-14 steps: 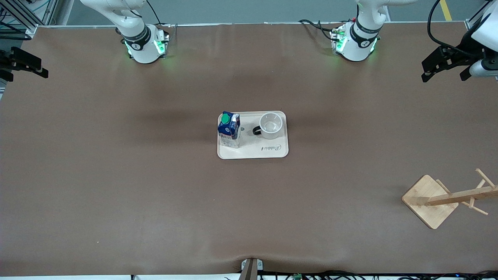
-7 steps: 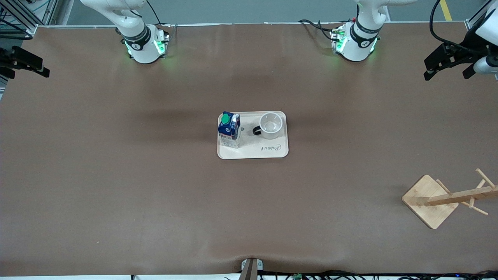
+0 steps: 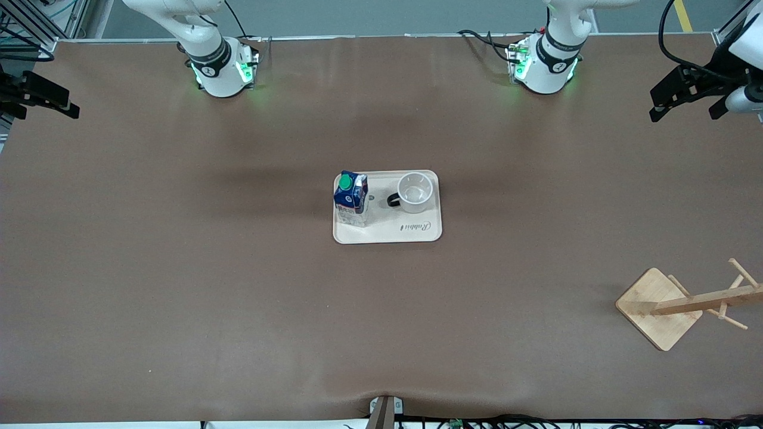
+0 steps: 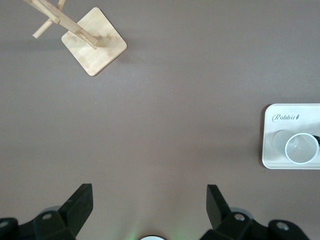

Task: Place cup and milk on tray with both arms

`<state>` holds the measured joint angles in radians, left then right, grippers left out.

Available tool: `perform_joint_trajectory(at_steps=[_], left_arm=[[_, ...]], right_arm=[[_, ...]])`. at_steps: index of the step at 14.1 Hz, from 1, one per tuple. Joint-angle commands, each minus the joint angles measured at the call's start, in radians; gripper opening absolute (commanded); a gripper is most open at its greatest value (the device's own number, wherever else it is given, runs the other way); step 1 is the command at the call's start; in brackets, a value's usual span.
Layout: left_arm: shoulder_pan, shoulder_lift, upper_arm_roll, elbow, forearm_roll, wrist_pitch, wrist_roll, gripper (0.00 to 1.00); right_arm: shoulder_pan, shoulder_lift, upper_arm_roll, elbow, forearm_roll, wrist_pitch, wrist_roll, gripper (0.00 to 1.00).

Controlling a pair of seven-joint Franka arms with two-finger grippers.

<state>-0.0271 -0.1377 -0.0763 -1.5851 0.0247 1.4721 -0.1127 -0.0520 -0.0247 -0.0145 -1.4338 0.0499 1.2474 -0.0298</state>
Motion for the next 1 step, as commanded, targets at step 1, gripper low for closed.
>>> perform_joint_trajectory(at_steps=[1], left_arm=[[0.006, -0.008, 0.001, 0.008, -0.019, -0.024, 0.014, 1.00]], right_arm=[[0.003, -0.031, 0.002, -0.031, 0.007, 0.001, 0.019, 1.00]])
